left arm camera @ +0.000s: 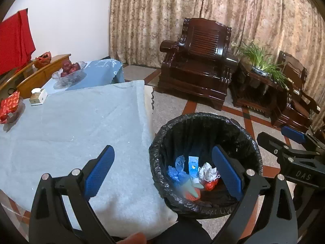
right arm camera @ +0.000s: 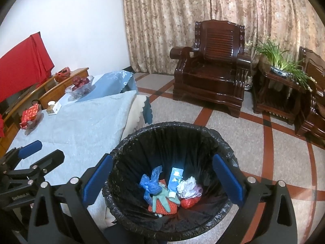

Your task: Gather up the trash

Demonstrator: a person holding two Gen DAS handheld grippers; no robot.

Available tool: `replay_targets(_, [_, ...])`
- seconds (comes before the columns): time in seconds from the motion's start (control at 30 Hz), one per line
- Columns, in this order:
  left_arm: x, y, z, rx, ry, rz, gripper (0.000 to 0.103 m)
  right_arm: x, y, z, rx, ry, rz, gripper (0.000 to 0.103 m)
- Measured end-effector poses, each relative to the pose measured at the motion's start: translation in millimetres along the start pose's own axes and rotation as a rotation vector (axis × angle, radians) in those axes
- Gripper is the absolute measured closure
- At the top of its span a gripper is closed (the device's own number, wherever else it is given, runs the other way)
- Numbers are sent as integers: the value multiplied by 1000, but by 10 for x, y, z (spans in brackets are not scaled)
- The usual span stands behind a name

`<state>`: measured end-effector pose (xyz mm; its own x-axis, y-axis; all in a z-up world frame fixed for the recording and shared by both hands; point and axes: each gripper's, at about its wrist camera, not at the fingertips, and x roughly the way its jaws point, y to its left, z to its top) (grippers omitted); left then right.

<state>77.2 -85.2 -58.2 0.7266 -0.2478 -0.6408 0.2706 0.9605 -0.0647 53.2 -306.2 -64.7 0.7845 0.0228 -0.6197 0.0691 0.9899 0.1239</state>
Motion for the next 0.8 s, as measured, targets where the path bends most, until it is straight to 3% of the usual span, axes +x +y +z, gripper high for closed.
replay_targets(0.8, [-36,34,33,2,-13,8,9,-58,19,44,-8,-24,1,6])
